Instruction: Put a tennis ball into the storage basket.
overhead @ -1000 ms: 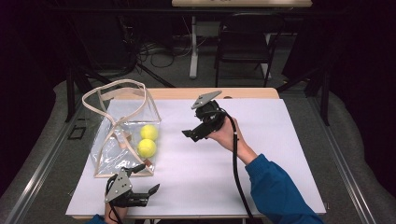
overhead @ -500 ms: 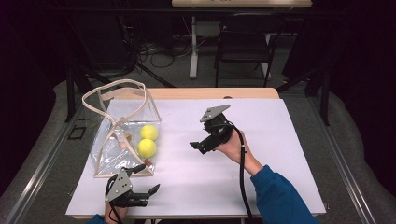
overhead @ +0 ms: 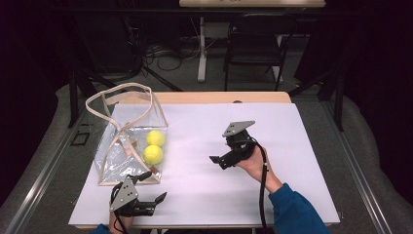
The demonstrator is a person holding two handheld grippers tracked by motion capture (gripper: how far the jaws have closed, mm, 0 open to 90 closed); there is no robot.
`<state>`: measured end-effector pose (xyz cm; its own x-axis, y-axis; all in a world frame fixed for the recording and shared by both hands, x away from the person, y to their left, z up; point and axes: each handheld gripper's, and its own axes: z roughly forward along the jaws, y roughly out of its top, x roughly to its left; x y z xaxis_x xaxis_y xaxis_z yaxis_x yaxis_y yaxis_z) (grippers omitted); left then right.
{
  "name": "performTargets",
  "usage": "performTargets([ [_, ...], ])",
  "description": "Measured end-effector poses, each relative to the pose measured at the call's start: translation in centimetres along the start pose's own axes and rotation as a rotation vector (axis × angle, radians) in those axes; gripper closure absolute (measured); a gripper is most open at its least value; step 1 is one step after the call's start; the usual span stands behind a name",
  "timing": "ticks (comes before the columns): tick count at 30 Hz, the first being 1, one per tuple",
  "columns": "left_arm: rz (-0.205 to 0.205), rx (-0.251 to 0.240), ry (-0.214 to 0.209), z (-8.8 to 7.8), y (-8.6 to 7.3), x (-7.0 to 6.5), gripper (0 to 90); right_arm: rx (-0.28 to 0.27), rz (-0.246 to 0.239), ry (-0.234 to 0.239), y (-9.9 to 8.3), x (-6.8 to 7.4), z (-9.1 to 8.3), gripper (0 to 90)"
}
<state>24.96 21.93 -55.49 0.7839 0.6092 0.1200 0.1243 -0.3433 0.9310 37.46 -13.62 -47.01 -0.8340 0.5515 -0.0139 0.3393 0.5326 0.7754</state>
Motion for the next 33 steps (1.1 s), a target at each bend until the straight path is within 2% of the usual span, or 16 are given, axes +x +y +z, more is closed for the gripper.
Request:
performTargets([
  [7, 0.0, 0.0, 0.001, 0.0, 0.0, 0.0, 16.0, -0.01, 0.025, -0.02, -2.0, 0.0, -0.7, 0.0],
  [20, -0.002, -0.002, 0.004, 0.1, 0.0, 0.0, 16.0, 0.022, 0.045, -0.053, -5.5, 0.1, -1.7, 0.0],
  [33, -0.003, 0.001, 0.004, 0.1, -0.1, 0.0, 16.0, 0.002, 0.011, -0.065, -8.6, 0.9, -2.5, 0.0],
])
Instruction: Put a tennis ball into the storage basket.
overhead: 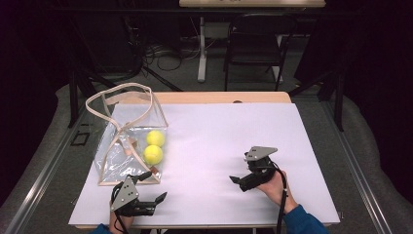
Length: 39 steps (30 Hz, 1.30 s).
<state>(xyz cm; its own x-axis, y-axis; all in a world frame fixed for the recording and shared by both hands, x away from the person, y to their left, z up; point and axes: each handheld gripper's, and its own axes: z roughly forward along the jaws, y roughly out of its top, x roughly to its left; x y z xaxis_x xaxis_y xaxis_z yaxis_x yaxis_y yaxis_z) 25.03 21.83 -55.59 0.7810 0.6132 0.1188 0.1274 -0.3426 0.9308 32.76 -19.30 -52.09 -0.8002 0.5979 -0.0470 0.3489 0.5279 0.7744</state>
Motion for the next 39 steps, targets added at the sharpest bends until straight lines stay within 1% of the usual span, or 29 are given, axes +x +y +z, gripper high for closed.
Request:
performTargets([
  [4, 0.0, 0.002, 0.002, 0.0, 0.0, 0.0, 16.0, -0.004, -0.017, -0.012, -0.9, 0.4, -0.3, 0.0],
  [8, 0.001, 0.006, 0.001, 0.0, 0.0, 0.0, 16.0, -0.015, -0.021, -0.017, -1.6, 0.5, -0.8, 0.0],
  [14, 0.003, 0.007, 0.001, 0.0, 0.0, 0.0, 16.0, -0.024, -0.009, -0.028, -2.7, 0.6, -1.3, 0.0],
  [24, 0.007, 0.013, 0.002, 0.1, 0.0, 0.0, 16.0, -0.051, 0.011, -0.067, -4.1, 0.9, -2.6, 0.0],
  [34, 0.006, 0.014, 0.003, 0.1, -0.1, 0.0, 16.0, -0.04, 0.022, -0.086, -5.3, 1.1, -3.3, 0.0],
  [35, 0.005, 0.014, 0.004, 0.2, -0.1, 0.0, 16.0, -0.051, 0.025, -0.086, -5.4, 1.1, -3.4, 0.0],
  [39, 0.007, 0.021, 0.002, 0.2, -0.1, 0.0, 16.0, -0.053, 0.033, -0.085, -5.8, 1.1, -3.6, 0.0],
])
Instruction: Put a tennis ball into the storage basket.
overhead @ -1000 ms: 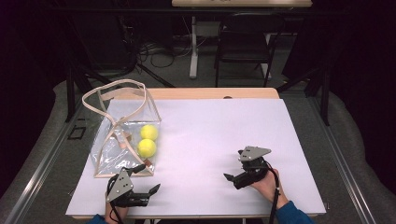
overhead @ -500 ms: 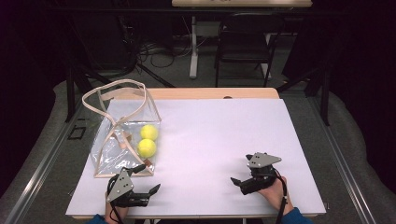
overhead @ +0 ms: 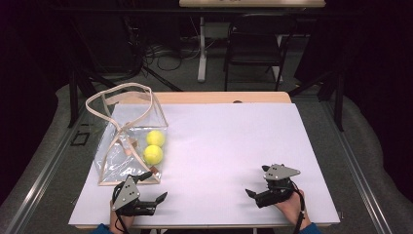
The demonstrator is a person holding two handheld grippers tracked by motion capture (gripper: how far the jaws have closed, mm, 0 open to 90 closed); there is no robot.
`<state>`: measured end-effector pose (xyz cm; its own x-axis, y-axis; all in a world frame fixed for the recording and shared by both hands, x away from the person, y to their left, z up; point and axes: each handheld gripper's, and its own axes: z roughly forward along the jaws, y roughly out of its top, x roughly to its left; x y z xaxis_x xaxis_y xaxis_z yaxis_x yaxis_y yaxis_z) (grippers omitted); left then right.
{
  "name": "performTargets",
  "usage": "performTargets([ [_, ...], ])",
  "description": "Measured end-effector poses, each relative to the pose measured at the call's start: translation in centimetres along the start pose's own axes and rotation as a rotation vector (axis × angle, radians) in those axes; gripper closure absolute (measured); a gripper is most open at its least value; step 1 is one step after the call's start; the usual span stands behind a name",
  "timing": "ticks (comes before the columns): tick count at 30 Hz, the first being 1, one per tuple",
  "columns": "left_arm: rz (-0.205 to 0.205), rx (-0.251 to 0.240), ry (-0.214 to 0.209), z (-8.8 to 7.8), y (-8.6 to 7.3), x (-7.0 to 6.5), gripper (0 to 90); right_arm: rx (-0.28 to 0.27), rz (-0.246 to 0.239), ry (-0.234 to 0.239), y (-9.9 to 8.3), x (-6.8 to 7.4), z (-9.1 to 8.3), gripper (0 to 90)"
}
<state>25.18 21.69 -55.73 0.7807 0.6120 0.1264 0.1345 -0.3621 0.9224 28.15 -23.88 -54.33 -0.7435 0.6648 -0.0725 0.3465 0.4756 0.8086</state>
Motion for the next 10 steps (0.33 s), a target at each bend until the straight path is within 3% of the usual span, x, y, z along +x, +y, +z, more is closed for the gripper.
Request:
performTargets([
  [10, -0.005, 0.002, 0.0, 0.19, -0.03, 0.02, 16.0, -0.003, 0.007, 0.003, -0.19, -0.18, -0.05, 0.0],
])
